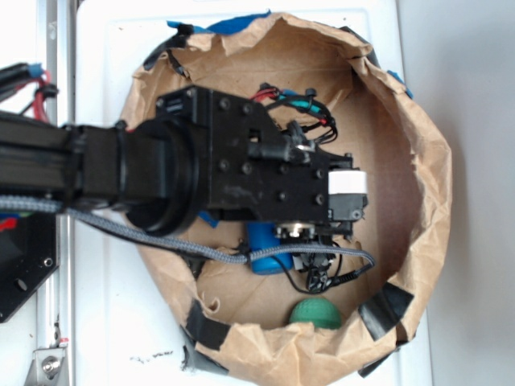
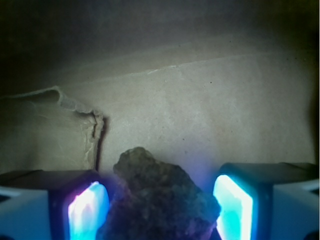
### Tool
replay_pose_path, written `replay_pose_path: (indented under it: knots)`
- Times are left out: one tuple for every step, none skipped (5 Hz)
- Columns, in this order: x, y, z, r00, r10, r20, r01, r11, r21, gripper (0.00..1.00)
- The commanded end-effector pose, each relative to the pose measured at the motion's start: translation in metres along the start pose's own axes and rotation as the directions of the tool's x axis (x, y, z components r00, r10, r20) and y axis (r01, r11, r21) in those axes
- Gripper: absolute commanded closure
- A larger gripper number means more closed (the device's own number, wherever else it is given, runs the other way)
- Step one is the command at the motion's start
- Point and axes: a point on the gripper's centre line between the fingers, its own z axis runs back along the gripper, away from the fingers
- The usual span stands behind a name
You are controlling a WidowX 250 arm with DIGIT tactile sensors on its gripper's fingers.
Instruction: Grab the rock.
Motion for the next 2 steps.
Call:
replay_pose_path:
  knots:
    - [0.006,0.001,0.011,0.999,-0.009,0.036,0.01,1.0,-0.007,1.0]
    - [0.007,0.004,0.037,0.999,-0.024,0.028,0.026,0.998,-0.063,1.0]
